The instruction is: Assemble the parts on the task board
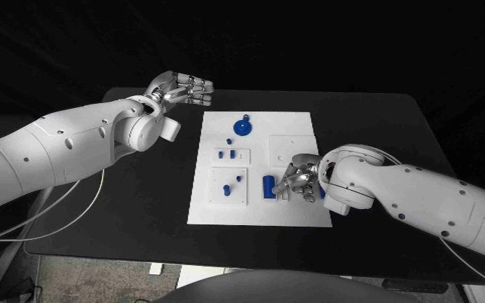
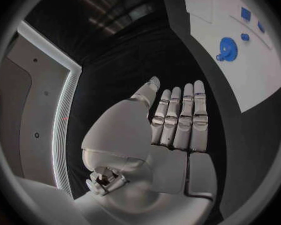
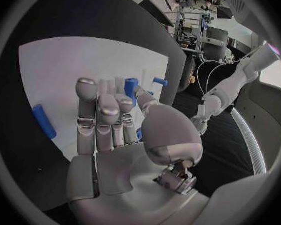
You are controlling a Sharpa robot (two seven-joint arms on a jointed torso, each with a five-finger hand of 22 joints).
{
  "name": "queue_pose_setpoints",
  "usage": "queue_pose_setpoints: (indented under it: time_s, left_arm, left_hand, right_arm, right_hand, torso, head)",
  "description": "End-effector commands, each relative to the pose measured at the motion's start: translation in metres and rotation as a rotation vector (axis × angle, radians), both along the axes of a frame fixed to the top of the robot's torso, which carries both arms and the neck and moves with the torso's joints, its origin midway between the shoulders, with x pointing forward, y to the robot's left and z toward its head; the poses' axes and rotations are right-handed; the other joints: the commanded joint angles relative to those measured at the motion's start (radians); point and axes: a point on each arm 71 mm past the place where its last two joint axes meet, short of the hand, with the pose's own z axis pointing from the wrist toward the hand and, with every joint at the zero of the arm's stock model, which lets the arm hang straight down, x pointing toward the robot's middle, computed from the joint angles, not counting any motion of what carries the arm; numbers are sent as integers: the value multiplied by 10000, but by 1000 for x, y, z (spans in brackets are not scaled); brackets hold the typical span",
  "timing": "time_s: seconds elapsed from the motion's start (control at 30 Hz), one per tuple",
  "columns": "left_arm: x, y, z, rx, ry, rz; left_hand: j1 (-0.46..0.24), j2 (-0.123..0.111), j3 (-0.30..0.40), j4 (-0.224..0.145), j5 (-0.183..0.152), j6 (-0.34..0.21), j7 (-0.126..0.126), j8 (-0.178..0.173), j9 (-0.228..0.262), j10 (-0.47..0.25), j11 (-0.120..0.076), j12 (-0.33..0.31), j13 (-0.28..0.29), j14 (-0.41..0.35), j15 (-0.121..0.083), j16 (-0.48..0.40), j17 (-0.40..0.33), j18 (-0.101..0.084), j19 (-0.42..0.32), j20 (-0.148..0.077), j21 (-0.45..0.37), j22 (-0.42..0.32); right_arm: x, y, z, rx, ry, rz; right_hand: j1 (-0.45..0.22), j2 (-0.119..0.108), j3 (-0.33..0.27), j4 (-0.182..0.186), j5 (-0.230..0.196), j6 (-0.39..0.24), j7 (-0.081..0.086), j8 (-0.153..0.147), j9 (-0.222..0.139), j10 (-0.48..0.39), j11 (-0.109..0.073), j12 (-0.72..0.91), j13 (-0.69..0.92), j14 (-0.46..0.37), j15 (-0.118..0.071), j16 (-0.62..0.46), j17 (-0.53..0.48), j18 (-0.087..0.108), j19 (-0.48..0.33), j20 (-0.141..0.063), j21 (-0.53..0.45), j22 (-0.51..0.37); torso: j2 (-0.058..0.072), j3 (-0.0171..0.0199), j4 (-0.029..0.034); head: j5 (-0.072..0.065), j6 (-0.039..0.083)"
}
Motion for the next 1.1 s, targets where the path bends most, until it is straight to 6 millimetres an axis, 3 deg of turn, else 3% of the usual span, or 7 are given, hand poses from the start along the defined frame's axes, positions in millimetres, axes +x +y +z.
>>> queue_pose_setpoints:
  time_s: [0.03,0.37,0.57,0.8,1.0,1.1]
  left_arm:
    - [0,-2,0,-95,-13,-154]
    - [0,-2,0,-98,-6,-167]
    - [0,-2,0,-96,-8,-162]
    - [0,-1,0,-83,-10,-130]
    - [0,0,0,-80,-14,-124]
    - [0,-1,0,-79,-6,-133]
  left_hand:
    - [-60,30,10,54,64,-81,15,-36,-4,-78,12,-24,-10,-9,50,-40,-3,-22,26,70,12,-11]
    - [-60,30,10,54,64,-81,15,-36,-4,-78,12,-24,-10,-9,50,-40,-3,-22,26,70,12,-11]
    - [-60,30,10,54,64,-81,15,-36,-4,-78,12,-24,-10,-9,50,-40,-3,-22,26,70,12,-11]
    - [-60,30,10,54,64,-81,15,-36,-4,-78,12,-24,-10,-9,50,-40,-3,-22,26,70,12,-11]
    - [-60,30,10,54,64,-81,15,-36,-4,-78,12,-24,-10,-9,50,-40,-3,-22,26,70,12,-11]
    - [-57,6,-3,83,59,-86,17,-35,-4,-77,13,-25,-10,-10,52,-41,-3,-24,25,71,9,-13]
  right_arm:
    - [0,1,-1,-31,-75,29]
    - [0,1,-7,-215,-47,-36]
    - [1,-4,-5,176,-343,-259]
    - [9,-16,16,866,-949,-562]
    - [19,-33,35,1068,-1325,-898]
    - [24,-52,40,731,-1180,-1063]
  right_hand:
    - [-104,14,61,-8,88,82,-22,-23,0,39,-47,29,2,4,-67,33,9,-59,499,-69,39,13]
    - [-107,-39,83,-54,260,111,-29,-22,4,38,-50,24,-1,7,-65,37,12,-64,500,-68,39,12]
    - [-235,-194,-276,137,273,-4,11,-22,9,58,-19,48,11,9,-47,41,10,-47,499,-52,44,5]
    - [-82,-260,-913,469,361,-35,29,-20,80,90,-9,98,46,11,-44,68,20,-40,505,-48,114,1]
    - [-41,-255,-965,492,358,-37,26,-23,87,102,-4,106,49,14,-39,87,37,-42,506,-43,152,16]
    - [35,-200,-940,463,350,-17,18,-22,94,109,0,112,52,15,-34,101,47,-47,505,-38,169,24]
  torso:
    - [-6,1,-7]
    - [-4,5,6]
    - [-6,3,-1]
    - [-8,8,-21]
    - [-6,14,-18]
    - [-8,7,-18]
  head:
    - [4,5]
    - [-34,-11]
    - [-70,6]
    - [-73,29]
    - [-179,69]
    - [-260,115]
